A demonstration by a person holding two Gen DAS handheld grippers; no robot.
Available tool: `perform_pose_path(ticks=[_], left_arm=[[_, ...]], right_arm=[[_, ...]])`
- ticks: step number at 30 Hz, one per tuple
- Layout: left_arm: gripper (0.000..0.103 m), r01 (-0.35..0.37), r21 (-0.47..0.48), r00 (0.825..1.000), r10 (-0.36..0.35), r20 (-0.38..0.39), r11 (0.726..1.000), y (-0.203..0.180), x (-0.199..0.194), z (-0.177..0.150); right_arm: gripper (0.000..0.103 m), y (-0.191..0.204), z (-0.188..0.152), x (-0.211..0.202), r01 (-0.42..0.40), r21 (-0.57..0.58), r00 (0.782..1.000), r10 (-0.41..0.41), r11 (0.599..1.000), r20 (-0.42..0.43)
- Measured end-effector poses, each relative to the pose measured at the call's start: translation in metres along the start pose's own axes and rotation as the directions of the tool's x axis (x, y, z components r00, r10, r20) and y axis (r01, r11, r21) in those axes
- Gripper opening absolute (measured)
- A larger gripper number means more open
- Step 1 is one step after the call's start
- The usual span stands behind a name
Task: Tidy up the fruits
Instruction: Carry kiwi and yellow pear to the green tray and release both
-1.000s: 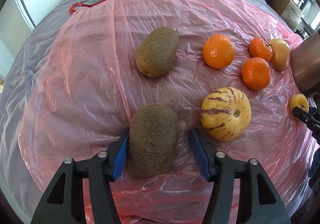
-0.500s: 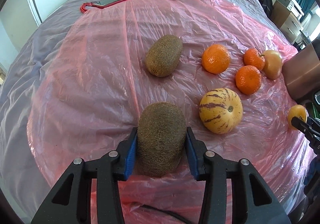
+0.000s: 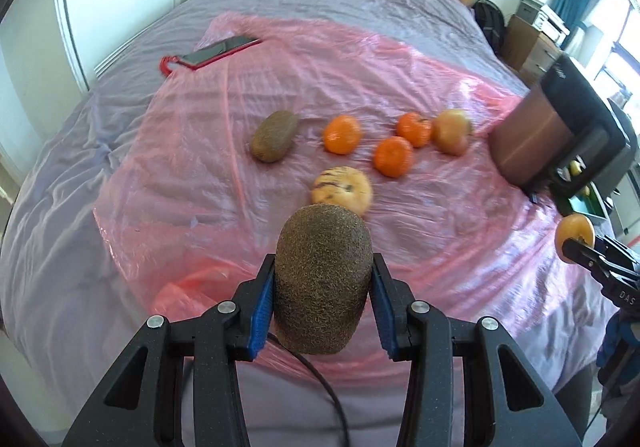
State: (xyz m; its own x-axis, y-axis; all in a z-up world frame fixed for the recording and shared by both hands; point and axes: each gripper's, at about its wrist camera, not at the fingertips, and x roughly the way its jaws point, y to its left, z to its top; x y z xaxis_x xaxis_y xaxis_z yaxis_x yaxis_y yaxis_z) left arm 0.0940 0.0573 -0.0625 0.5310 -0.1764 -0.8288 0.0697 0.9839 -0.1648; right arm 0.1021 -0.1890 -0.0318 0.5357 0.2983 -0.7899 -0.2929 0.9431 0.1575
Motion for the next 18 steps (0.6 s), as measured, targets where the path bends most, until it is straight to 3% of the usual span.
perform_pose_path(ticks=[9,18], left_arm=[[0.039,0.08,0.09,0.996,-0.083,0.029,0.993,-0.08,-0.043,-0.011],[0.039,0.189,0.246,0.98,-0.197,0.006,0.951,-0.191,-0.061,-0.008]], right_arm=[[0.027,-0.039,-0.033,-0.067,0.047,0.074,0.995,-0.054,0.996,0.087],[0.027,-0.104,-0.061,-0.119,0.111,0.158,0.981,-0.134,0.981,0.14]])
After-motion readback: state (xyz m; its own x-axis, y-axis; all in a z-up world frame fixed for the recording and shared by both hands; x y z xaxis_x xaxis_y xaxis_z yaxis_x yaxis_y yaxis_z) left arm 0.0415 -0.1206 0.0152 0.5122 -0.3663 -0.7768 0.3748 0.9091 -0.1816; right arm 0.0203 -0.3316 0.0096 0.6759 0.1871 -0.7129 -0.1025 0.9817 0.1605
